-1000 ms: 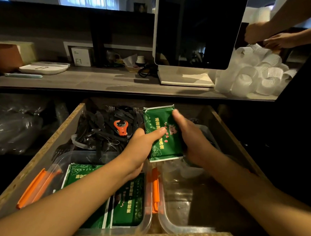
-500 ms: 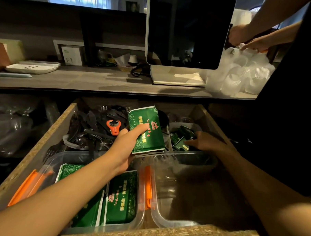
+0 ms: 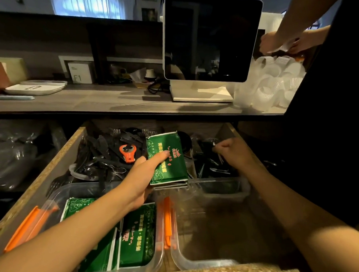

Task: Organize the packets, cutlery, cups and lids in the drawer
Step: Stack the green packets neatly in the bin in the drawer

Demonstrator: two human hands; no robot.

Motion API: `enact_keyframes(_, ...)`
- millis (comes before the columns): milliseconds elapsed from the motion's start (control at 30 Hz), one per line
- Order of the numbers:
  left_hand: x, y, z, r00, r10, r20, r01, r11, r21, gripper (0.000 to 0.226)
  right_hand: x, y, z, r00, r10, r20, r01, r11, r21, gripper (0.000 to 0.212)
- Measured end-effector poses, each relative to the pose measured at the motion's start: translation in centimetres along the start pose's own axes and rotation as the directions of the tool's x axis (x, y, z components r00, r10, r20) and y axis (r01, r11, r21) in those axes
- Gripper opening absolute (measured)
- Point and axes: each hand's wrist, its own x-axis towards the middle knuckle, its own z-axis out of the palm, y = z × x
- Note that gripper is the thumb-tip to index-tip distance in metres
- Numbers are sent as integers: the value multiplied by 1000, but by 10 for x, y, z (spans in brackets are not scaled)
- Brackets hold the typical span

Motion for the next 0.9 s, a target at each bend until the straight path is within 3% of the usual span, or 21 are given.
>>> enact_keyframes(67, 0, 2, 0, 999, -35, 17, 35, 999, -7, 81, -7, -17, -3, 993, -83, -89, 94, 987, 128, 22)
enact_keyframes(167, -3, 5, 0, 996, -69, 54, 72, 996, -54, 29, -19, -42, -7, 967, -178, -183, 224, 937, 268, 10)
enact_keyframes(200, -4, 5, 0, 994, -80, 70, 85, 994, -69, 22, -25, -49, -7, 956, -201, -213, 261, 915, 307, 9)
enact_keyframes(333, -8, 10, 3, 995, -79, 68, 89, 983, -161, 33, -49, -73, -3, 902, -370, -221, 427, 835, 346, 15)
enact_keyframes(533, -11, 14, 4, 994, -77, 75, 94, 963, -253, 54, -67, -81, 24, 771, -635, 45, 583, 733, 351, 16)
enact_keyframes(633, -11, 15, 4, 995, -68, 75, 82, 978, -191, 46, -68, -83, 24, 738, -672, 58, 607, 699, 378, 15)
enact_keyframes(700, -11, 15, 4, 999, -27, 47, 31, 995, -98, 35, -69, -83, 22, 773, -633, 36, 552, 700, 454, 13)
enact_keyframes(767, -9, 14, 4, 1000, 0, 14, 1, 998, -59, 32, -69, -83, 21, 860, -510, -15, 429, 708, 561, 19)
enact_keyframes(833, -8, 12, 5, 1000, 29, -7, -30, 999, -30, 53, -69, -86, 21, 946, -317, -68, 288, 723, 628, 25)
enact_keyframes(900, -8, 8, 8, 997, 83, -1, -83, 997, 7, 77, -69, -89, 24, 993, -117, 13, 76, 725, 685, 32)
